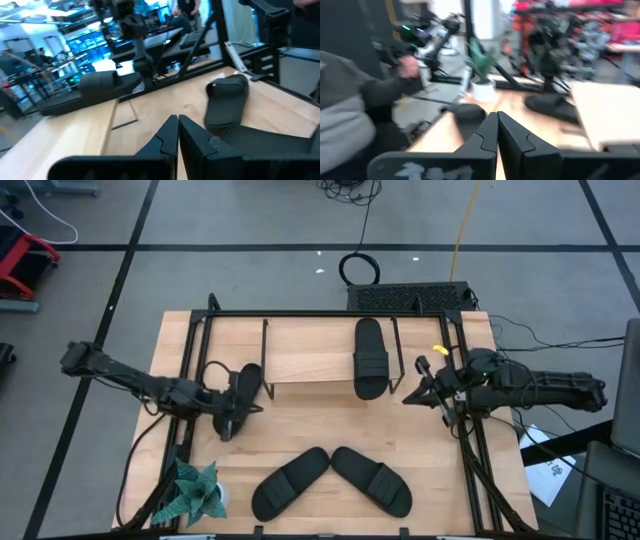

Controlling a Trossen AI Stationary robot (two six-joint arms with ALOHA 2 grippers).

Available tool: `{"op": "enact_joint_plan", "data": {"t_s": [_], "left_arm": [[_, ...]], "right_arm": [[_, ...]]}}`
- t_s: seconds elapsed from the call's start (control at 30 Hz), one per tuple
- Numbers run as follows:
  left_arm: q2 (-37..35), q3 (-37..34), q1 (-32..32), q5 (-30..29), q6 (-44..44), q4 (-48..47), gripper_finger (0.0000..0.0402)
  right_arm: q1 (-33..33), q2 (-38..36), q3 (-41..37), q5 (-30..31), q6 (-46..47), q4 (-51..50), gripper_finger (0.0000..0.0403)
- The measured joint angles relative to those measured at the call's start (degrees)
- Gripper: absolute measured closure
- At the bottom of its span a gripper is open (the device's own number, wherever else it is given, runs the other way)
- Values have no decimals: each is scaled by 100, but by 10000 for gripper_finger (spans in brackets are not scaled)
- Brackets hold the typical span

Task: Pick and place slides into the shelf
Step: Put the top left black slide on the shelf

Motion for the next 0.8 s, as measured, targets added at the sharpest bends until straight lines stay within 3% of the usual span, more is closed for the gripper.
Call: {"op": "enact_joint_plan", "data": {"t_s": [0.27, 0.6, 0.8], "left_arm": [[-900, 0, 0, -611, -275, -896, 395], [-1117, 4, 0, -832, -632, -1321, 400], [-1026, 871, 171, -1580, -2047, -3346, 401]], "right_arm": [[656, -497, -138, 1511, -45, -1220, 403], [1416, -767, -1311, 1495, -260, 527, 403], [1432, -767, -1564, 1469, -542, 775, 403]]}}
